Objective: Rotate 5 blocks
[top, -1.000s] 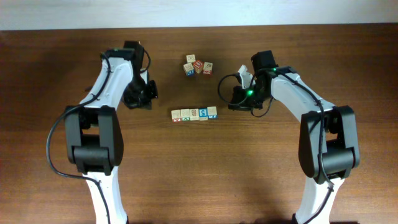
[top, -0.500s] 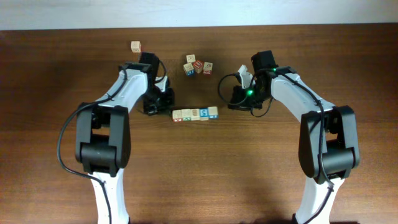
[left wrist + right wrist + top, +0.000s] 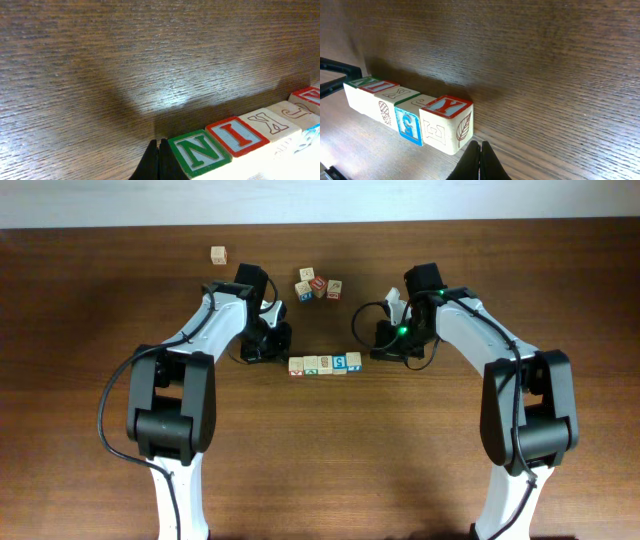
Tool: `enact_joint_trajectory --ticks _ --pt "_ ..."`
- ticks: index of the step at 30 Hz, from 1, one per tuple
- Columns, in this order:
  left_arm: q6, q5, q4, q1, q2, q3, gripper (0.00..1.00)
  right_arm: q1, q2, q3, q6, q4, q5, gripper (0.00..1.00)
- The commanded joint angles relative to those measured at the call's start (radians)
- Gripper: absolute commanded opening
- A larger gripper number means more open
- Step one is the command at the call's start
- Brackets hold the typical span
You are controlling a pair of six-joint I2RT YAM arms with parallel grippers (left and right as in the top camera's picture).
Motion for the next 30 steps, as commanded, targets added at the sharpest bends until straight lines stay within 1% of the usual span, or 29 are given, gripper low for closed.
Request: enact_joint_trajectory --ticks 1,2,4,7,9,13,15,18,20,24,30 --pt "0.018 -0.013 -0.023 0.002 -0.02 -0.007 0.0 -0.011 0.029 -0.011 0.003 0.0 0.022 0.04" --pt "0.019 -0.006 -0.044 0.002 -0.02 -0.007 0.0 -0.011 0.04 -0.011 0.002 0.0 0.015 0.04" --pt "0.07 0.02 -0.072 0.005 -0.02 -0.007 0.0 -0.013 0.055 -0.011 -0.002 0.004 -0.001 0.04" --pt "0.11 0.024 -0.113 0.012 -0.02 -0.007 0.0 -0.015 0.055 -0.011 -0.008 0.005 -0.011 0.04" --pt "0.135 0.034 -0.121 0.016 -0.021 -0.007 0.0 -0.016 0.055 -0.011 -0.008 0.005 -0.011 0.04" --pt "0.209 0.117 -0.113 0.023 -0.021 -0.003 0.0 -0.016 0.055 -0.011 -0.025 0.009 -0.027 0.04" --pt "0.247 0.118 -0.119 0.034 -0.021 0.006 0.0 -0.016 0.055 -0.011 -0.027 0.009 -0.028 0.04" --pt "0.253 0.126 -0.14 0.064 -0.021 0.021 0.0 -0.019 0.055 -0.011 -0.027 0.011 -0.03 0.04" --pt "0.265 0.18 -0.139 0.076 -0.021 0.021 0.0 -0.021 0.055 -0.011 -0.027 0.023 -0.036 0.04" --pt "0.264 0.189 -0.117 0.06 -0.021 0.021 0.0 -0.02 0.062 -0.011 -0.027 0.039 -0.079 0.04" --pt "0.263 0.188 -0.113 0.036 -0.021 0.02 0.0 -0.02 0.069 -0.011 -0.026 0.038 -0.082 0.04"
